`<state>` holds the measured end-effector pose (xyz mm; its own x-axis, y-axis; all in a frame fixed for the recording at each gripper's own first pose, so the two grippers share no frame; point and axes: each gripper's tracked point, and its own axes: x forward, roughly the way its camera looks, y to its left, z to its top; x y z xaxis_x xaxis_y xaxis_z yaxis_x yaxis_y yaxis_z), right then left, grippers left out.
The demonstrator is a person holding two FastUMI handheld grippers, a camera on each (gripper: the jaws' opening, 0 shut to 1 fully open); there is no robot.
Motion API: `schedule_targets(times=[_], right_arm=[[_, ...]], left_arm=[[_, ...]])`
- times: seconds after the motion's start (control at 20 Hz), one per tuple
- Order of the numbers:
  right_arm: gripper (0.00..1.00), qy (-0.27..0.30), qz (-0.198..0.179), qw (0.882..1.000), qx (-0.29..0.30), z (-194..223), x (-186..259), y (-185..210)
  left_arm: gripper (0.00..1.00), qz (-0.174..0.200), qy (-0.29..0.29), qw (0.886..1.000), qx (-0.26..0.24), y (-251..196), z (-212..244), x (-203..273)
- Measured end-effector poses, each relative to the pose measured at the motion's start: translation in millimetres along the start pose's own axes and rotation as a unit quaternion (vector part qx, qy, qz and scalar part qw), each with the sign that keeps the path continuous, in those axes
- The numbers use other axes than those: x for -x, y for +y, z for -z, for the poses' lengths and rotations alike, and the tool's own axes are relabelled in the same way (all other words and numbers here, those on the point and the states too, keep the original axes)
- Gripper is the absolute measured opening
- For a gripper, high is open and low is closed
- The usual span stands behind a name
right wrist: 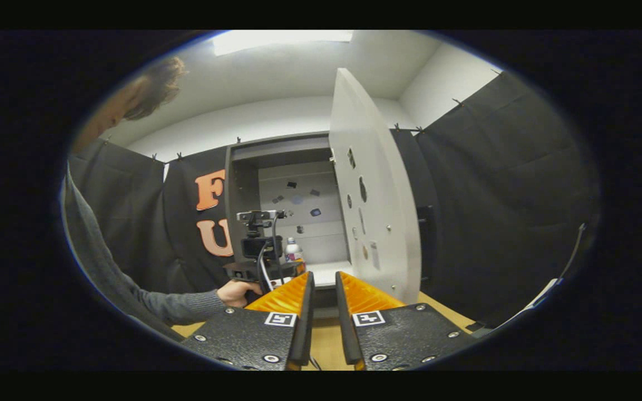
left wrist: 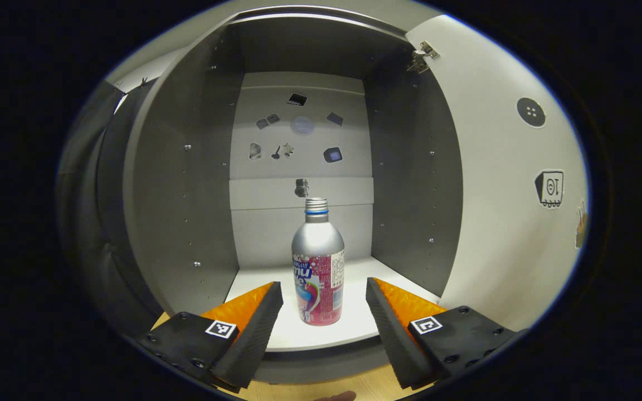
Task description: Open the cabinet door with the right hand, grasp the bottle in the cabinet with the left hand and place it on the coaster, then close the cabinet door with the right hand.
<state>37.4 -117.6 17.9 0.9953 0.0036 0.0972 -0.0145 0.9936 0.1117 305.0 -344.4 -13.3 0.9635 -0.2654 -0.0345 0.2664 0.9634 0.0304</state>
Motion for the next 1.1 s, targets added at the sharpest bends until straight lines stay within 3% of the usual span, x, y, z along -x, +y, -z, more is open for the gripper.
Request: schedule_targets(times=[0.05, 0.1, 0.15, 0.2, 0.3, 0.55, 0.65, 0.7, 0.75, 0.8, 0.9, 0.95, 1.0, 1.05, 1.1], right_arm=[[0.18, 0.01, 0.002, 1.0, 0.002, 6.8, -8.2, 1.0], [0.27, 0.019, 0.002, 1.0, 0.003, 12.8, -17.4, 3.7], [0.23, 0.026, -0.004, 1.0, 0.0, 17.6, -24.2, 8.3], [0.28, 0.032, -0.014, 0.999, -0.005, 19.5, -9.6, -9.6], [0.18, 0.048, -0.019, 0.999, -0.009, 28.3, -20.1, -7.1], [0.27, 0.082, -0.008, 0.997, -0.01, 49.9, -32.7, -8.7], [0.23, 0.093, 0.003, 0.995, -0.019, 60.2, -31.9, -16.5], [0.23, 0.096, 0.006, 0.995, -0.024, 62.1, -30.8, -19.1], [0.29, 0.097, 0.005, 0.995, -0.028, 63.1, -28.0, -19.1], [0.18, 0.096, 0.003, 0.995, -0.03, 62.6, -24.5, -18.5], [0.35, 0.097, -0.003, 0.995, -0.031, 61.6, -15.9, -16.6], [0.39, 0.098, -0.005, 0.995, -0.03, 62.5, -10.4, -16.6], [0.28, 0.101, -0.008, 0.994, -0.031, 62.3, -5.2, -16.3], [0.28, 0.103, -0.013, 0.994, -0.034, 62.5, 0.1, -15.2], [0.39, 0.104, -0.018, 0.994, -0.037, 60.9, 6.5, -14.1]], left_arm=[[1.0, 0.0, 0.001, 1.0, 0.001, 1.4, 0.9, -10.6], [1.0, 0.001, 0.003, 1.0, 0.004, 3.4, 2.5, -19.5], [0.98, 0.0, 0.006, 1.0, 0.007, 4.5, 4.8, -28.3], [0.98, 0.001, 0.008, 1.0, 0.01, 5.0, 6.2, -34.3], [0.98, 0.001, 0.007, 1.0, 0.007, 8.1, 8.3, -48.8], [0.97, 0.011, -0.002, 1.0, 0.001, 2.4, 6.2, -69.4], [0.85, 0.011, -0.007, 1.0, -0.001, 1.9, 3.4, -62.5], [0.85, 0.01, -0.012, 1.0, -0.002, 2.3, -1.1, -57.0], [0.85, 0.008, -0.019, 1.0, -0.006, 2.6, -5.2, -52.0], [0.85, 0.006, -0.025, 1.0, -0.009, 3.4, -9.7, -43.8], [0.84, 0.005, -0.032, 0.999, -0.01, 5.8, -15.9, -18.4], [0.85, 0.003, -0.034, 0.999, -0.009, 8.0, -16.9, -5.0], [0.85, 0.0, -0.037, 0.999, -0.011, 11.3, -18.2, 8.7], [0.85, -0.005, -0.039, 0.999, -0.015, 14.4, -16.3, 22.0], [0.85, -0.008, -0.038, 0.999, -0.021, 17.1, -13.8, 36.9]])
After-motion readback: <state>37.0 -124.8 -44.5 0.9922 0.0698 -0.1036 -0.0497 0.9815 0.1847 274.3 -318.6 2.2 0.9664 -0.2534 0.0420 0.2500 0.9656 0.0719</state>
